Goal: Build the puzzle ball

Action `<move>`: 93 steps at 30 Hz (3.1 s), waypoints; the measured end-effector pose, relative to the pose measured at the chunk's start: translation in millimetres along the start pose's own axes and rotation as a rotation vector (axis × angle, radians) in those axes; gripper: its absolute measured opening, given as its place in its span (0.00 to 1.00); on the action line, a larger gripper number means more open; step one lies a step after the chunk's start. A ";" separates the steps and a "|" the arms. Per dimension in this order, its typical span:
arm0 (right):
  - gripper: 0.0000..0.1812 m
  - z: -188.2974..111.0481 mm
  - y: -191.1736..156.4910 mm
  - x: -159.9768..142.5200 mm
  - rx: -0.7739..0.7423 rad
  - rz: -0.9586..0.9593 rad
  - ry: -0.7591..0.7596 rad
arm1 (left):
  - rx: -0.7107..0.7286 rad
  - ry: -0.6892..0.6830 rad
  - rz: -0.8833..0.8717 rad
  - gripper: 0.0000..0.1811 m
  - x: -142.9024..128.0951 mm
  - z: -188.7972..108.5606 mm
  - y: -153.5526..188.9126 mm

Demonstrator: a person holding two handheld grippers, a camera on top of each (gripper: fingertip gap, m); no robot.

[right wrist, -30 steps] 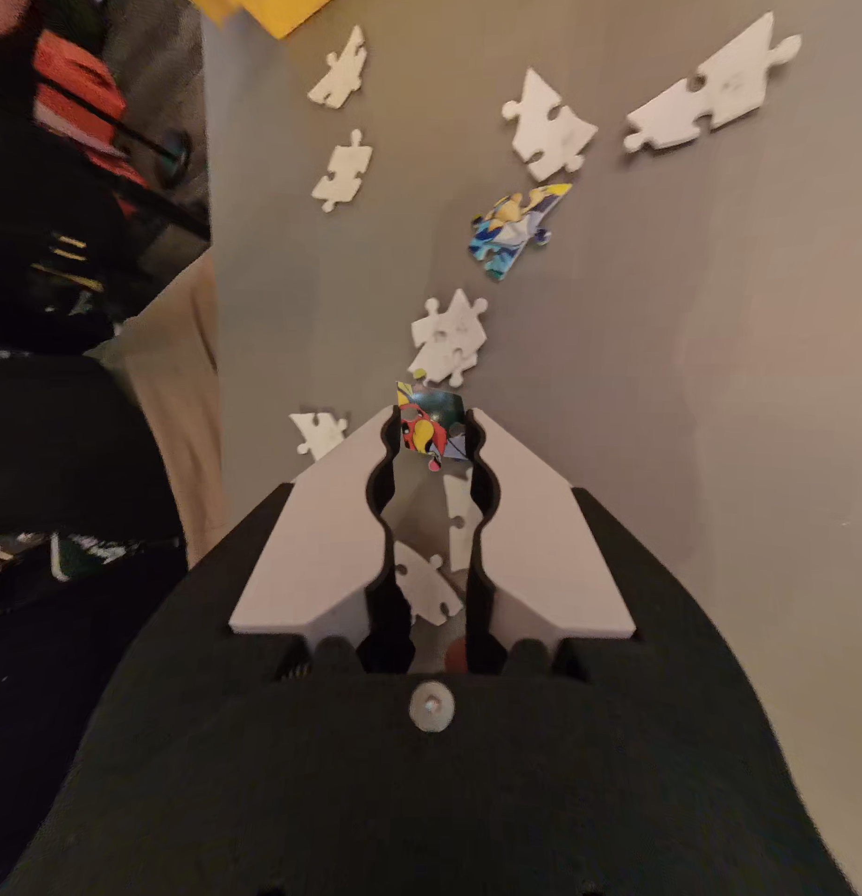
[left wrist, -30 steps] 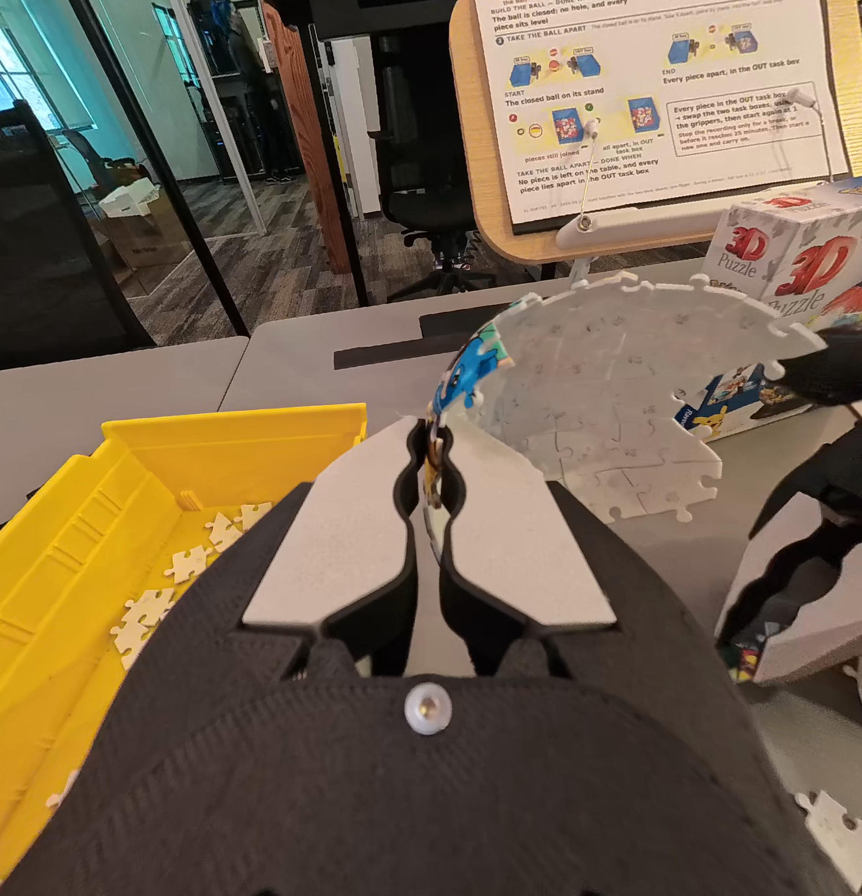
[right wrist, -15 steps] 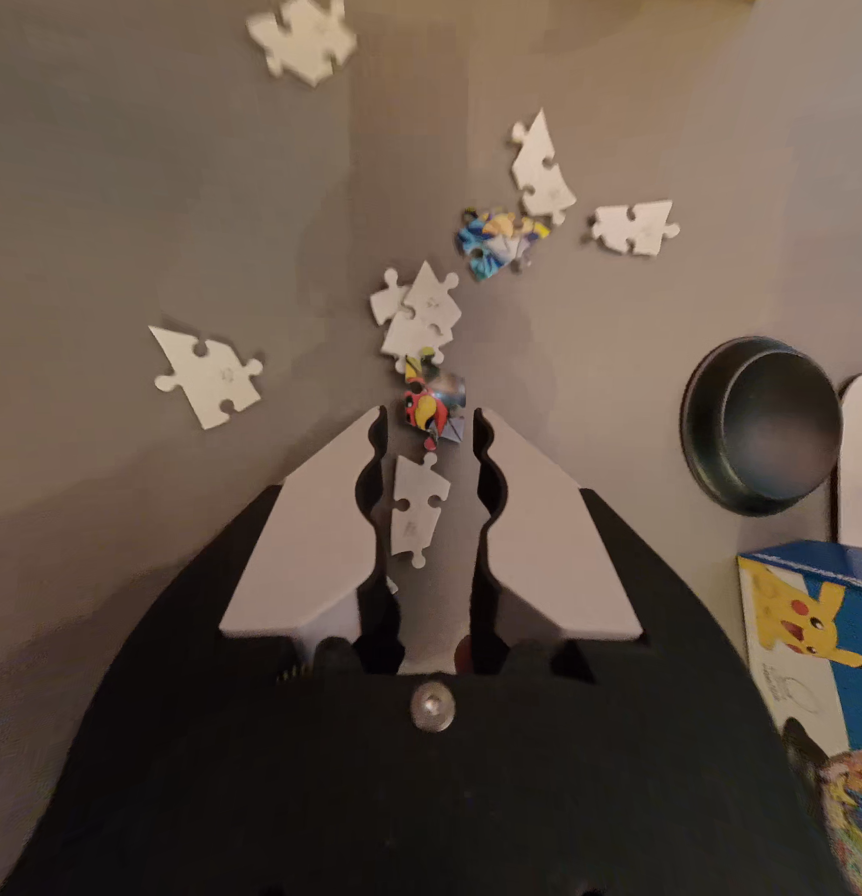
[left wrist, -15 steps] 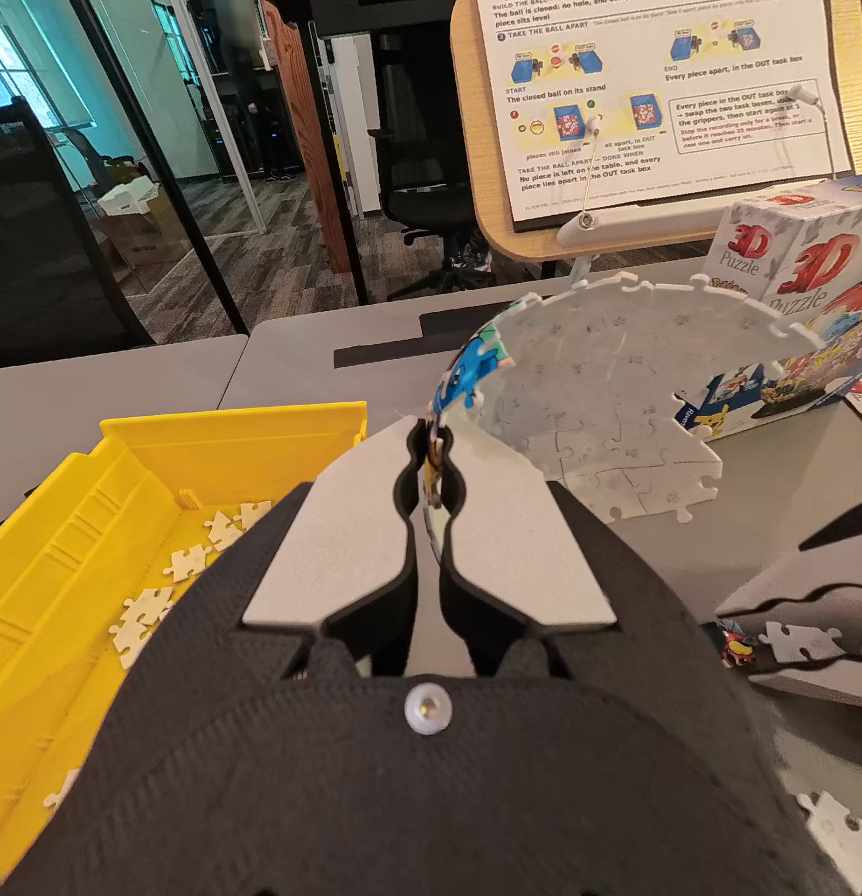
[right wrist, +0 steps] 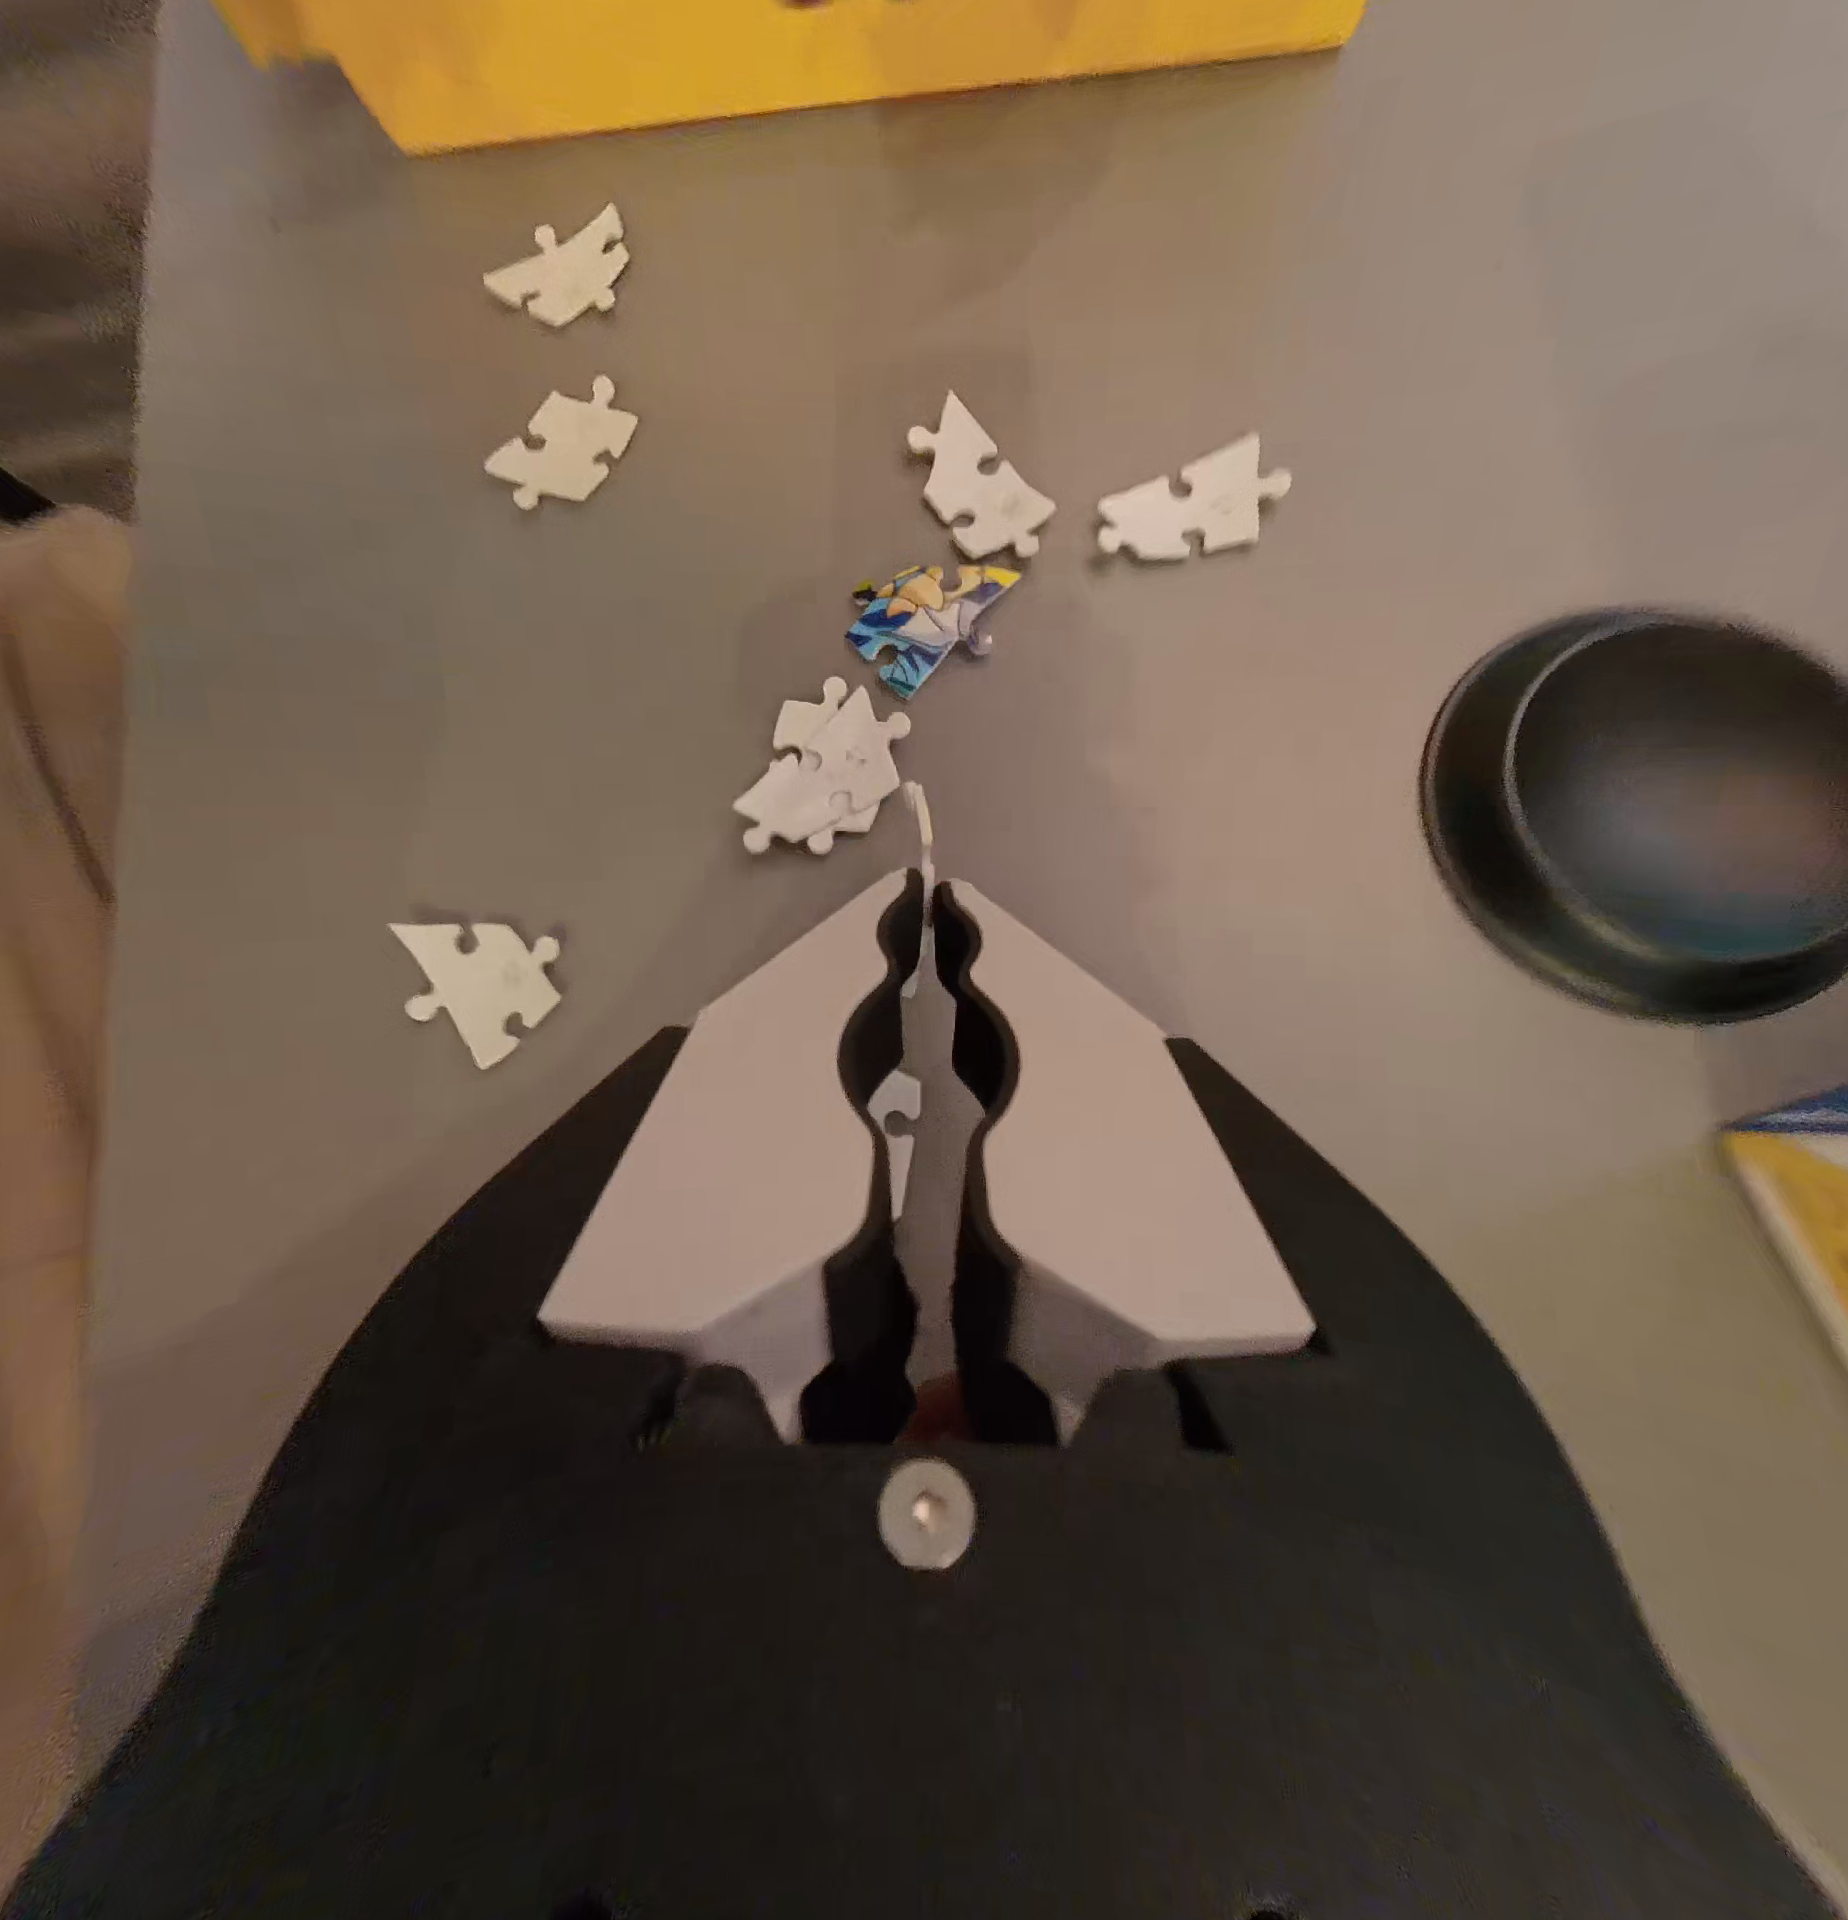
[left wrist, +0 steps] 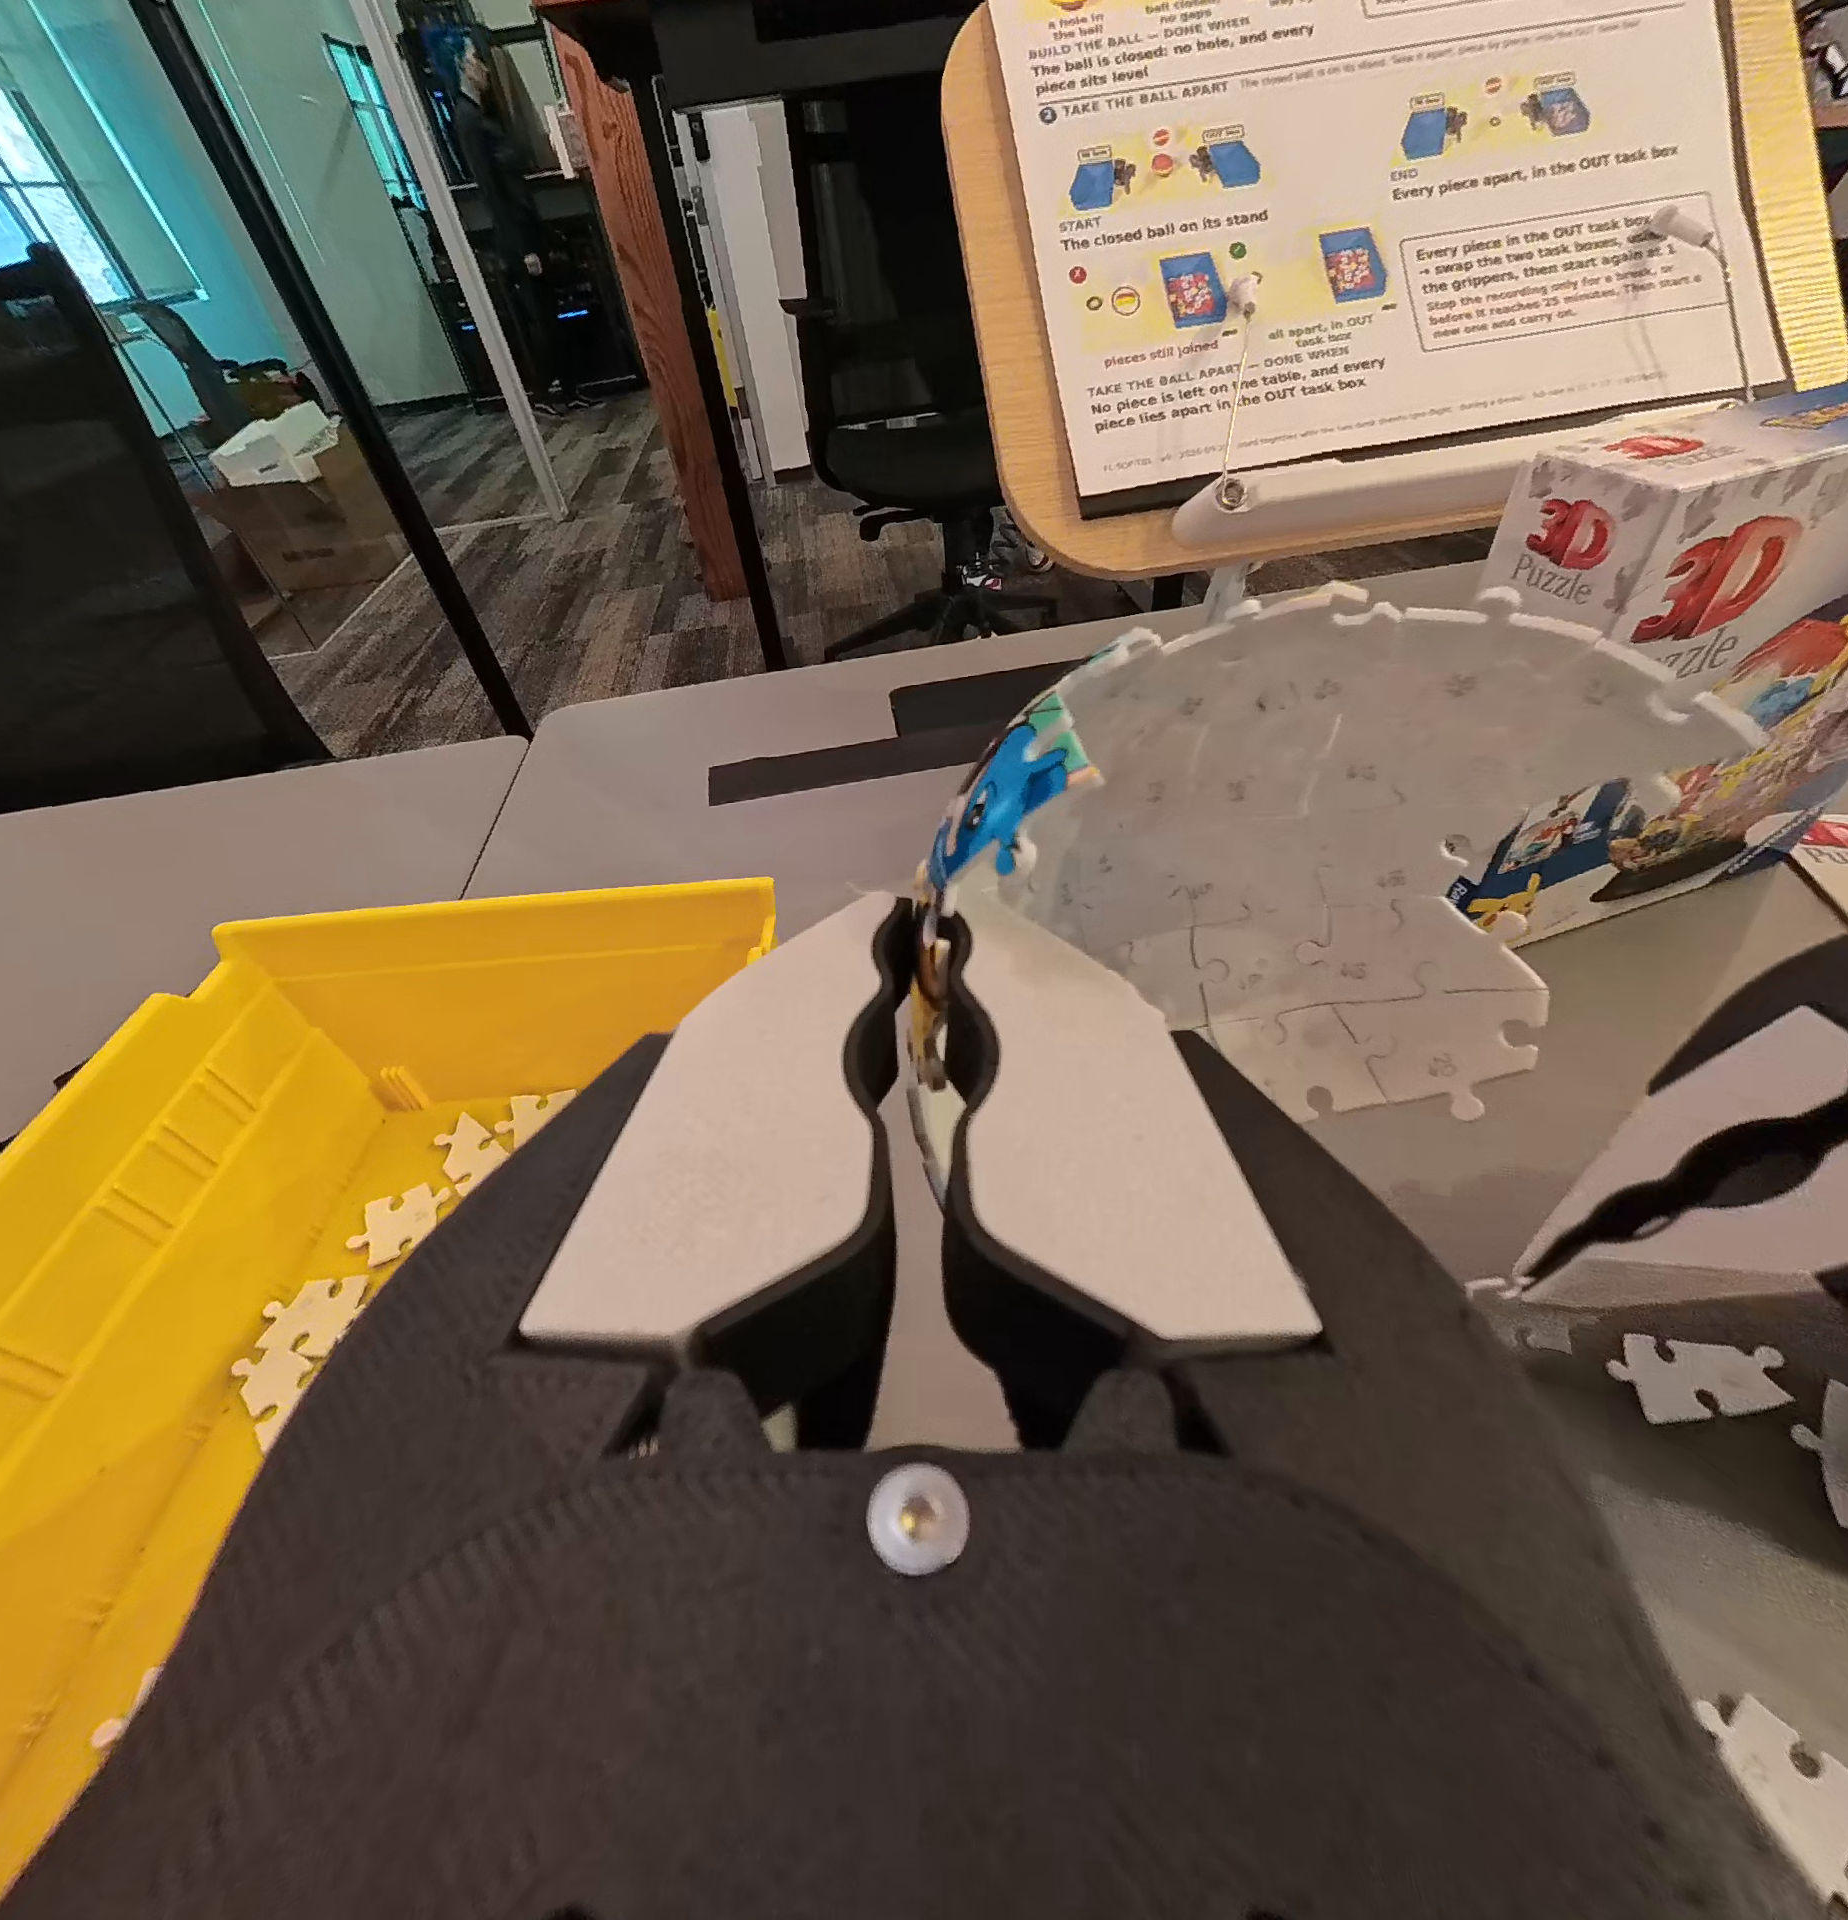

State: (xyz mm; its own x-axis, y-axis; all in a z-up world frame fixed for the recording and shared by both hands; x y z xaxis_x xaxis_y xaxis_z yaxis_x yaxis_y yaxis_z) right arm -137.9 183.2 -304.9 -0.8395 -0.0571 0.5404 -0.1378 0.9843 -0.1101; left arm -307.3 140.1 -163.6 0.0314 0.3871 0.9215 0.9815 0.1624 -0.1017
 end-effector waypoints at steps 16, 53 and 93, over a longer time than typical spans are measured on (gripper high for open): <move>0.14 4.9 17.9 25.1 -0.060 -0.015 -0.063 | 0.013 0.001 -0.012 0.02 0.1 -0.9 -7.4; 0.10 32.3 -7.3 55.3 -0.594 -0.645 -0.236 | 0.065 0.025 -0.046 0.02 5.8 -11.1 -33.6; 0.14 8.9 29.2 -14.6 -0.074 -0.038 -0.189 | 0.028 -0.017 -0.004 0.02 -8.8 3.2 -8.0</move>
State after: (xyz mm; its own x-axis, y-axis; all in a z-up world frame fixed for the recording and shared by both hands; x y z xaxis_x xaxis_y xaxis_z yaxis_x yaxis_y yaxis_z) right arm -134.3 211.3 -323.4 -0.9192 -0.1181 0.3756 -0.1382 0.9900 -0.0269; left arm -316.1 138.3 -172.1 0.0239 0.4019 0.9154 0.9759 0.1894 -0.1086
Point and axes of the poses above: each gripper's, where its closed fingertips meet, z out along the fingers, x out of its top, y = z × x across the jaws, the point moved 3 cm from there along -z, back along the fingers, and after that the axes turned 11 degrees about -y, right-handed, at the moved point
